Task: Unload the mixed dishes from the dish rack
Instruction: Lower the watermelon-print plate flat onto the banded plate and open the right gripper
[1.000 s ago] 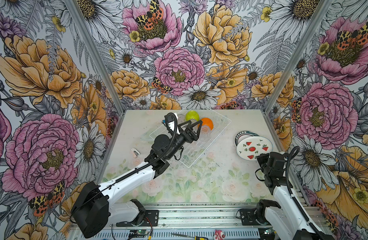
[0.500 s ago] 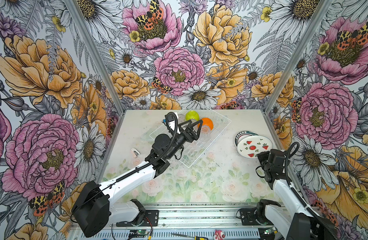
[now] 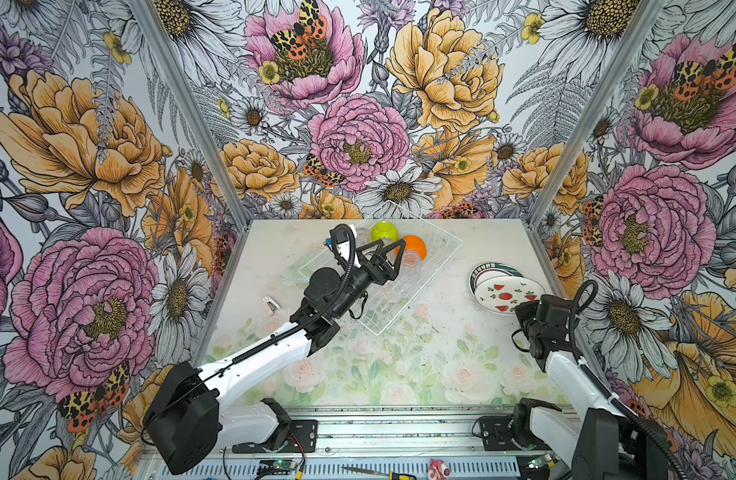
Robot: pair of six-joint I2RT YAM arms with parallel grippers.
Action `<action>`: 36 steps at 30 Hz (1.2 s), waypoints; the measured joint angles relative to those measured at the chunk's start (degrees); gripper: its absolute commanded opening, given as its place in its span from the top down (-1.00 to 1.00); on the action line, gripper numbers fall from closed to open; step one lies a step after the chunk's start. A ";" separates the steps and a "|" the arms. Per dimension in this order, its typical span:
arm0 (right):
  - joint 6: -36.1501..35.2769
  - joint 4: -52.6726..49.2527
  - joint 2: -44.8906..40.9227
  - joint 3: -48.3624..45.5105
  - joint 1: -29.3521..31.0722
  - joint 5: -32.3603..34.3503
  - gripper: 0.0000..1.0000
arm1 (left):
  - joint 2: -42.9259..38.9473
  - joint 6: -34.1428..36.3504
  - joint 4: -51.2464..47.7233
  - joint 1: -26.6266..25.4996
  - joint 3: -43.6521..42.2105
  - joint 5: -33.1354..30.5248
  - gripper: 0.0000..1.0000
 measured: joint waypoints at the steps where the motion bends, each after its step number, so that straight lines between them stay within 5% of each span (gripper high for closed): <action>1: -0.09 -0.13 0.04 0.00 -0.02 -0.09 0.21 | 0.00 0.00 0.00 -0.02 0.00 0.00 -0.97; 5: -0.42 -0.44 0.37 0.00 -0.11 -0.63 -0.05 | 0.04 0.00 0.02 -0.02 0.00 0.00 -0.97; 19: -2.73 -5.44 10.21 7.63 -1.84 -6.36 -0.46 | 0.76 -0.20 0.92 -0.02 0.00 0.04 -0.97; 25: -4.13 -7.19 14.38 9.49 -2.51 -9.01 -0.97 | 0.76 -0.20 1.31 -0.02 0.00 0.22 -0.97; 36: -7.65 -9.42 13.49 12.28 -2.99 -9.64 -0.99 | 0.74 -0.15 1.70 0.33 0.00 0.22 -0.97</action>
